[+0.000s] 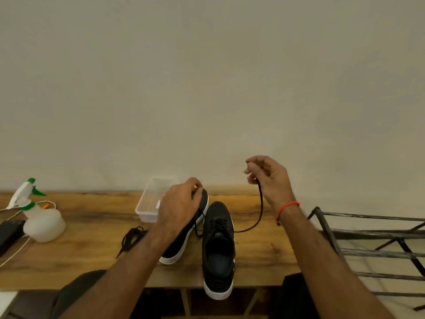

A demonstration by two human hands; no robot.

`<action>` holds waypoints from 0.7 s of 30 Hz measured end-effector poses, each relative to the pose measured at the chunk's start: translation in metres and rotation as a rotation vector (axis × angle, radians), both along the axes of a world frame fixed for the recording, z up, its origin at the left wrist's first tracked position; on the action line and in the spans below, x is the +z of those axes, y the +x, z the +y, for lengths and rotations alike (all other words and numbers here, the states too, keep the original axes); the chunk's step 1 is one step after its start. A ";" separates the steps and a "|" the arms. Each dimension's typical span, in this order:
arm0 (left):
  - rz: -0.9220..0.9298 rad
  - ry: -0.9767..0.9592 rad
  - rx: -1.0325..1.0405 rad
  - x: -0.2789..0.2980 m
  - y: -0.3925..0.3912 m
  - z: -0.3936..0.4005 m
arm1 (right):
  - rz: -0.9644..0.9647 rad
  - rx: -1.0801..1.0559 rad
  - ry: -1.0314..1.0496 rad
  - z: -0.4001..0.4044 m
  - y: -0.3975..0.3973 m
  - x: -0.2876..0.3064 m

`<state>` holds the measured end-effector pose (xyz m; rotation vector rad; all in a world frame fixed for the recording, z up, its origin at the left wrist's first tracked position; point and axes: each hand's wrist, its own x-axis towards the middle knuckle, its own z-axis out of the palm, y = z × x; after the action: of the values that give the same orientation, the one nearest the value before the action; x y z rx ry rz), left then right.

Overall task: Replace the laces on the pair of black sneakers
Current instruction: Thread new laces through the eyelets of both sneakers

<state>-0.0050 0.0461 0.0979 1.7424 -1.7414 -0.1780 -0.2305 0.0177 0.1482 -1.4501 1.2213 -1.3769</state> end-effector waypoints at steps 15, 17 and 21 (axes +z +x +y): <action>0.080 0.620 -0.047 -0.076 -0.011 -0.002 | 0.785 0.337 0.273 -0.007 0.033 -0.131; 0.100 0.668 -0.069 -0.078 -0.010 0.001 | 0.825 0.355 0.276 -0.008 0.034 -0.133; 0.159 0.658 -0.065 -0.080 -0.009 0.004 | 0.868 0.387 0.276 -0.011 0.034 -0.134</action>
<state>-0.0138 0.0498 0.0184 2.0385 -1.7317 -0.9839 -0.1965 0.0067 0.0141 -2.0127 1.4479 -0.2722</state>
